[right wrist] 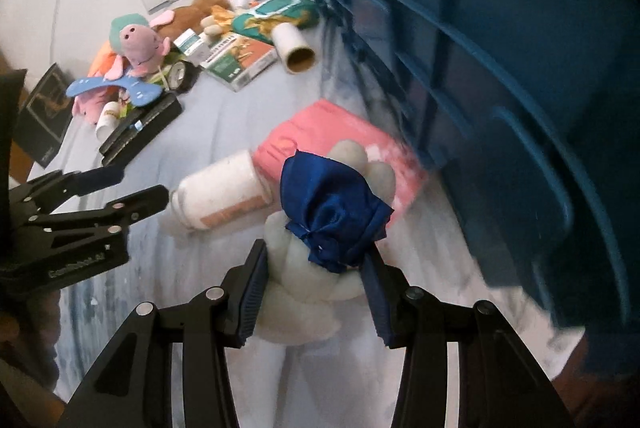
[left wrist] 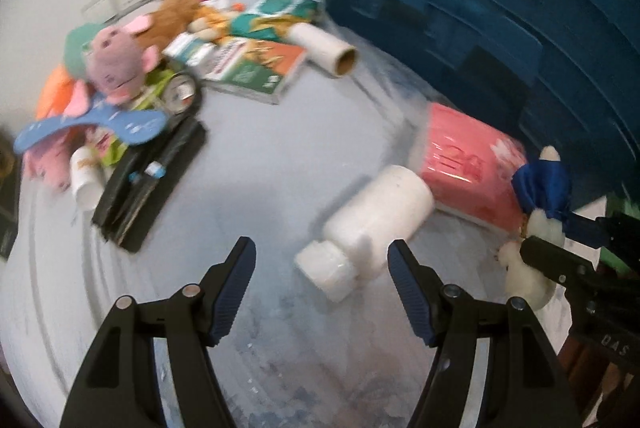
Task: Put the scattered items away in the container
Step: 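Lift the bunny with the right tool while the left grasps the white pill bottle, then carry the bunny and white bottle over the blue crate and release both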
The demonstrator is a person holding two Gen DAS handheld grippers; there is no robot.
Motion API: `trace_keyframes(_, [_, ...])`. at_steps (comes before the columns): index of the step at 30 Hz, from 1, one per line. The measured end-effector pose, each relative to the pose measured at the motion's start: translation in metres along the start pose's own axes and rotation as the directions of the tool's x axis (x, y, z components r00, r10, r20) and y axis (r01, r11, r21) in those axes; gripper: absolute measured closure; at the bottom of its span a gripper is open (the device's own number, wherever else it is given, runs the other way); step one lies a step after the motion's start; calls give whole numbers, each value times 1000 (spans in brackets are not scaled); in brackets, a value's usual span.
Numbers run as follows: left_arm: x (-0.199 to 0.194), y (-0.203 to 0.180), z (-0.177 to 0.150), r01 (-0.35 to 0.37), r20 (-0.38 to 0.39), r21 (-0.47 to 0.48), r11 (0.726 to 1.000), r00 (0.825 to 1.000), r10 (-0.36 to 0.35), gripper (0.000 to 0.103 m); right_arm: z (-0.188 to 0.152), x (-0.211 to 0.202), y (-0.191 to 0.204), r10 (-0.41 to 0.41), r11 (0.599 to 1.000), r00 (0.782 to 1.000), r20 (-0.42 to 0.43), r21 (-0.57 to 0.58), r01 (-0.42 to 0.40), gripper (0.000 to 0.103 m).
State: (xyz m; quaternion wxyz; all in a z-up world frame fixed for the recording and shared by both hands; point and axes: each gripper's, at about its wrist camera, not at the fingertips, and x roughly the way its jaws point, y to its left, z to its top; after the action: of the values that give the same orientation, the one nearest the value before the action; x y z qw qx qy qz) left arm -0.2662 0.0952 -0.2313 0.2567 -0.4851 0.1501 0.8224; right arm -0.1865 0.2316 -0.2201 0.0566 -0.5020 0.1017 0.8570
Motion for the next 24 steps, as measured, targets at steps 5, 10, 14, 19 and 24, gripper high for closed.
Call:
trace_keyframes(5, [23, -19, 3, 37, -23, 94, 995, 999, -35, 35, -12, 2, -8, -30, 998, 1000, 2, 60, 30, 58])
trace_keyframes(10, [50, -35, 0, 18, -26, 171, 985, 1000, -14, 35, -19, 14, -19, -63, 992, 998, -4, 112, 63, 58])
trace_keyframes(14, [62, -36, -6, 7, -20, 186, 983, 1000, -3, 45, -20, 25, -21, -69, 989, 998, -9, 127, 70, 58])
trace_keyframes(19, [48, -17, -10, 9, 2, 113, 994, 1000, -9, 47, -19, 24, -12, -69, 992, 998, -1, 105, 68, 58])
trace_keyframes(24, [3, 3, -14, -3, 71, 49, 999, 997, -1, 47, -10, 3, 8, -53, 997, 998, 35, 60, 51, 58])
